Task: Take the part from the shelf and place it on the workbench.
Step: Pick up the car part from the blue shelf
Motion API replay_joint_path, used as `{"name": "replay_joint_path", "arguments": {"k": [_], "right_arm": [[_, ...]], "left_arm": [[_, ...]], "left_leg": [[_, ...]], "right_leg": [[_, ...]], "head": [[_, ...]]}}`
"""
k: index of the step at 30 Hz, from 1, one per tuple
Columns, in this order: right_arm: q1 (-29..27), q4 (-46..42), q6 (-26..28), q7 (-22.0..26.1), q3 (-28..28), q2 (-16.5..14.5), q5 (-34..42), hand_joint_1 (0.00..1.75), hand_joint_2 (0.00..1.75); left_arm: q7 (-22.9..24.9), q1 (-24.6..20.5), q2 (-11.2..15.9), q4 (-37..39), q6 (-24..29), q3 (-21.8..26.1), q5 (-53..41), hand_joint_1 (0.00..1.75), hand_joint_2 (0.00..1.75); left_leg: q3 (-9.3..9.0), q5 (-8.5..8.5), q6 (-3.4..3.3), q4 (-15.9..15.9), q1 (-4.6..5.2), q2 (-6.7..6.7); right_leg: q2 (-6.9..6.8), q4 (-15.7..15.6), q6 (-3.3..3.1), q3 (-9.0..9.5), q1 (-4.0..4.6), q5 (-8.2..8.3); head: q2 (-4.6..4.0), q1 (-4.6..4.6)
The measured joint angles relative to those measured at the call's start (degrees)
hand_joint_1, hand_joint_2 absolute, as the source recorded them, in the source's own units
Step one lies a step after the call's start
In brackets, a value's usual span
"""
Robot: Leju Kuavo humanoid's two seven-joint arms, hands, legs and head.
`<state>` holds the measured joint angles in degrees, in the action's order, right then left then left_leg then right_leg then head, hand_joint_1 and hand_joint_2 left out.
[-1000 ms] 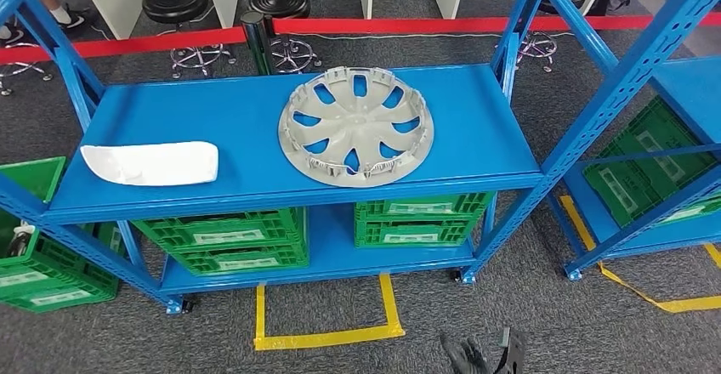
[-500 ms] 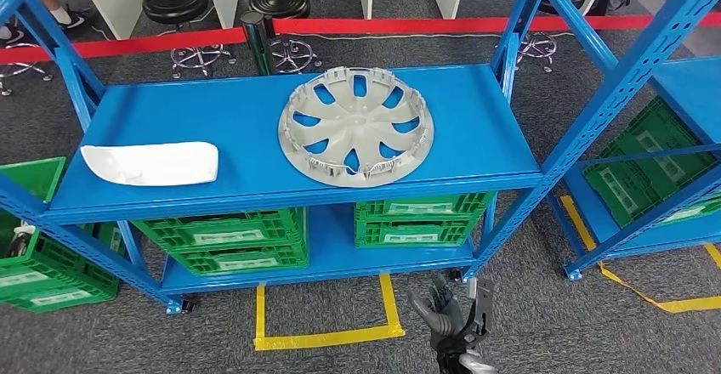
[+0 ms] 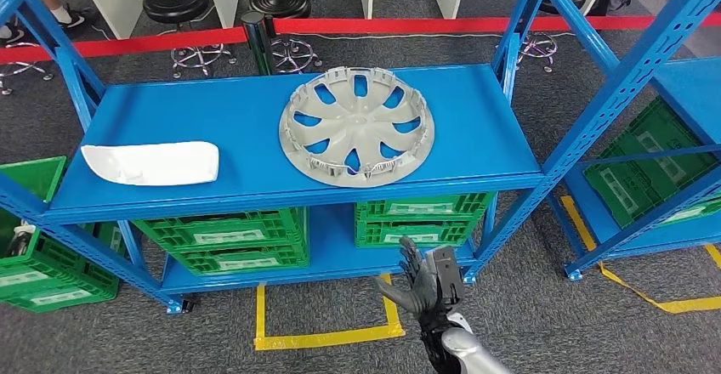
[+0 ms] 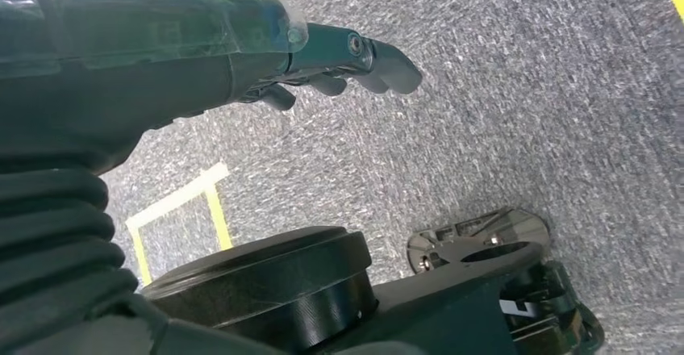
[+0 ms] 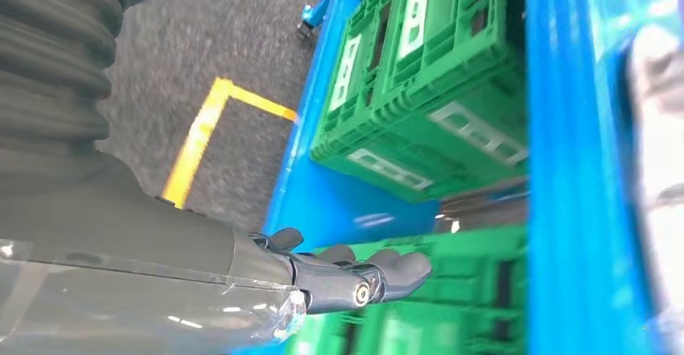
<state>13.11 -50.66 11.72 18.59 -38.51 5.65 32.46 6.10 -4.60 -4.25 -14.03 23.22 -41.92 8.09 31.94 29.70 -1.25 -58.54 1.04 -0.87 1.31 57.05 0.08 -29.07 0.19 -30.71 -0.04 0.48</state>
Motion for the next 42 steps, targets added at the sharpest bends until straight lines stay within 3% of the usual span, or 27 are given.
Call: {"name": "replay_joint_path", "arguments": {"k": [12,21,33,42], "right_arm": [[-0.1,-13.9,7.2,-7.2,0.0,1.1,-22.7,0.00,1.75],[-0.8,-25.0,12.1,-10.0,1.6,1.4,-38.0,0.00,1.75],[-3.7,-44.6,18.6,-12.5,6.5,1.7,-52.8,0.00,1.75],[-6.2,-59.6,23.1,-18.2,8.8,3.4,-63.3,0.00,1.75]], "left_arm": [[-1.9,-0.1,0.0,0.1,0.5,-0.3,0.8,0.00,0.00],[-3.0,-0.4,0.0,0.3,0.9,-1.0,1.2,0.00,0.00],[-5.3,-0.5,0.0,0.5,2.0,-1.1,3.0,0.00,0.00],[-5.5,-0.5,-0.1,0.5,1.9,-1.4,4.6,0.00,0.00]], "left_leg": [[0.00,0.00,0.00,0.0,0.00,-0.15],[0.01,-0.02,0.01,0.0,0.00,-0.34],[0.02,-0.03,0.02,0.0,0.00,-0.51],[0.02,-0.04,0.03,0.0,0.00,-0.75]], "right_leg": [[-0.02,0.0,0.00,0.00,0.00,0.00],[-0.12,0.0,0.00,0.00,0.00,0.00],[-0.15,0.0,0.00,0.00,0.00,-0.01],[-0.16,0.0,0.01,0.02,-0.01,-0.01]], "head": [[-0.01,-0.02],[-0.01,0.00],[-0.01,-0.02],[-0.01,-0.03]]}}
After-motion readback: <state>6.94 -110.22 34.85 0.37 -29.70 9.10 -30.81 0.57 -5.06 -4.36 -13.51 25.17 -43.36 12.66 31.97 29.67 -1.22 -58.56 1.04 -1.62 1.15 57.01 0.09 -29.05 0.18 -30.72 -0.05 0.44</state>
